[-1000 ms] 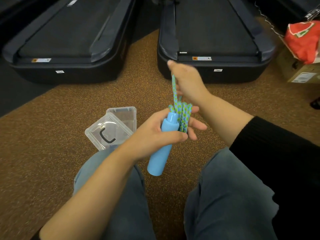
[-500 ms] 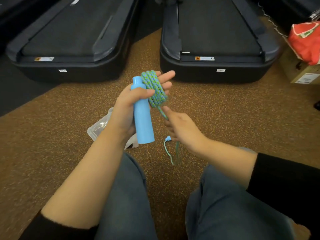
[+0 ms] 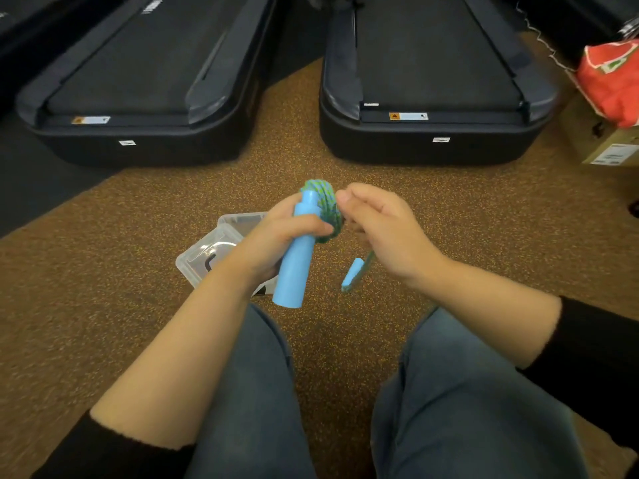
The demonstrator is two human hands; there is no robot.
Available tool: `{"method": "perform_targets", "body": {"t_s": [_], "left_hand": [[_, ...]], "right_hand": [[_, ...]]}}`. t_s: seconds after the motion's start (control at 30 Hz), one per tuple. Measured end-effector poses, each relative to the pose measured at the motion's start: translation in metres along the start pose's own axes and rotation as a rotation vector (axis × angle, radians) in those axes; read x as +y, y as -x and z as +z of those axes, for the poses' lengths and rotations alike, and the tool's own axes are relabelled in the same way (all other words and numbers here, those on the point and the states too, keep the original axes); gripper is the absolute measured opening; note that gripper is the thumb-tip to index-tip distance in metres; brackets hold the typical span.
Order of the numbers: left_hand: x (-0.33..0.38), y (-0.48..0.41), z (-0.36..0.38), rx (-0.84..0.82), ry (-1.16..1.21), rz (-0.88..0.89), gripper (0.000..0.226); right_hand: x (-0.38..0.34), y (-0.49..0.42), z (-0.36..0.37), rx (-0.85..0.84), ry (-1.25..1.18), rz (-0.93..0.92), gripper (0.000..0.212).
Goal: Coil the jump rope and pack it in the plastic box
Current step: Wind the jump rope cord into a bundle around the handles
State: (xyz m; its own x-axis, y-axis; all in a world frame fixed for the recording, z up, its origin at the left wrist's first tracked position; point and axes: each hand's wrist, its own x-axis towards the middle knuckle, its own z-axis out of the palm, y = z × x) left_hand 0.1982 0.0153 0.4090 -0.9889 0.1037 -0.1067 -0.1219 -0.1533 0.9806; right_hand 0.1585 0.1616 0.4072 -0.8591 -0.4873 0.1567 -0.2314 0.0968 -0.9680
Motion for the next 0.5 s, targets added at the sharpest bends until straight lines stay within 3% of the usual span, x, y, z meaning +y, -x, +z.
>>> {"method": "perform_targets", "body": {"t_s": [0.13, 0.37, 0.5], "left_hand": [[0.001, 0.002, 0.011, -0.145, -0.093, -0.008, 0.028], [0.007, 0.008, 0.018, -0.305, -0.053, -0.017, 0.037], [0.005, 0.010, 0.019, -0.341, 0.000, -0.043, 0.046]], "right_hand": [[-0.007, -0.018, -0.018, -0.046, 0.166, -0.050, 0.033], [-0.017, -0.035, -0.038, -0.042, 0.303, -0.160, 0.044], [-0.012, -0.043, -0.035, -0.140, 0.288, -0.099, 0.052]]}}
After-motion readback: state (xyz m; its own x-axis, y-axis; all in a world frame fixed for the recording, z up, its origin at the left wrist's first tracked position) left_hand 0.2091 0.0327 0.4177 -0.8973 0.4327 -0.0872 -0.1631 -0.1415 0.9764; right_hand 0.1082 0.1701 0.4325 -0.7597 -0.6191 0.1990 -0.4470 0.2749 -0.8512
